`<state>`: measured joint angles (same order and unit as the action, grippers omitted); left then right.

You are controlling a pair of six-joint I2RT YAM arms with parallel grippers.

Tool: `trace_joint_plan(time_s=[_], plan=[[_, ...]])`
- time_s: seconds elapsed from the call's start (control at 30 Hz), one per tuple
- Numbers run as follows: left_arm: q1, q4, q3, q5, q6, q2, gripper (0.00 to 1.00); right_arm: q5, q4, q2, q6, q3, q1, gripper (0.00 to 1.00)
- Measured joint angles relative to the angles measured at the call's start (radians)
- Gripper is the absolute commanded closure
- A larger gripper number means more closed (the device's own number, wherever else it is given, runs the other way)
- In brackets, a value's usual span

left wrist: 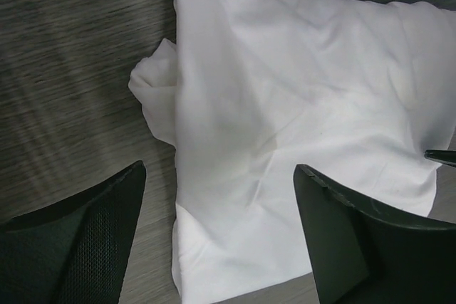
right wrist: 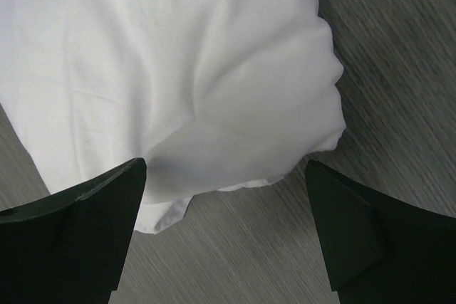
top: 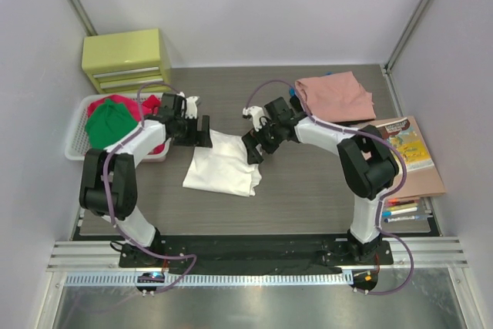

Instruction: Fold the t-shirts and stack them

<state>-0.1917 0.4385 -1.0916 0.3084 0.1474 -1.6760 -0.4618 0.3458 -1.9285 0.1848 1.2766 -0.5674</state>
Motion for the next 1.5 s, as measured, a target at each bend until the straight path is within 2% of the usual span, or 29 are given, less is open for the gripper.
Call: trace_joint_plan(time_s=[0.13,0.27,0.3,0.33,0.4,0.47,0.57,0.6,0.67,0.9,1.07,1.33,1.5], plan=[[-0.014,0.017,-0.004,-0.001,-0.026,0.079,0.14,0.032,0.039,0.099,0.008,-0.001,0.000,0.00],[-0.055,0.030,-0.025,-0.047,-0.089,0.233,0.12,0.101,0.071,0.314,0.040,0.000,0.000,0.00],[-0.065,0.030,-0.034,-0.064,-0.105,0.284,0.11,0.125,0.074,0.380,0.053,-0.001,0.001,0.00],[-0.075,0.024,-0.050,-0.090,-0.123,0.345,0.01,0.155,0.072,0.447,0.073,-0.002,0.008,0.00],[-0.077,0.003,-0.075,-0.145,-0.150,0.434,0.00,0.221,0.054,0.567,0.107,-0.011,0.031,0.00],[-0.059,-0.028,-0.095,-0.226,-0.180,0.518,0.00,0.272,-0.005,0.684,0.124,-0.049,0.127,0.00],[-0.021,-0.061,-0.099,-0.380,-0.243,0.607,0.00,0.337,-0.083,0.758,0.118,-0.106,0.369,0.00],[-0.013,-0.062,-0.098,-0.420,-0.261,0.626,0.00,0.365,-0.091,0.750,0.108,-0.116,0.435,0.00],[0.008,-0.058,-0.087,-0.499,-0.284,0.673,0.00,0.405,-0.091,0.699,0.082,-0.117,0.486,0.00],[0.211,-0.008,-0.065,-0.537,-0.287,0.862,0.00,0.402,-0.021,0.345,-0.033,-0.047,0.493,0.00],[0.224,0.032,-0.024,-0.539,-0.291,0.946,0.00,0.409,0.000,0.163,-0.045,0.122,0.506,0.00],[0.299,0.058,0.021,-0.503,-0.283,0.969,0.00,0.465,-0.010,-0.082,-0.063,0.426,0.529,0.00],[0.333,0.079,0.037,-0.484,-0.282,0.976,0.00,0.475,-0.013,-0.208,-0.115,0.448,0.544,0.00]])
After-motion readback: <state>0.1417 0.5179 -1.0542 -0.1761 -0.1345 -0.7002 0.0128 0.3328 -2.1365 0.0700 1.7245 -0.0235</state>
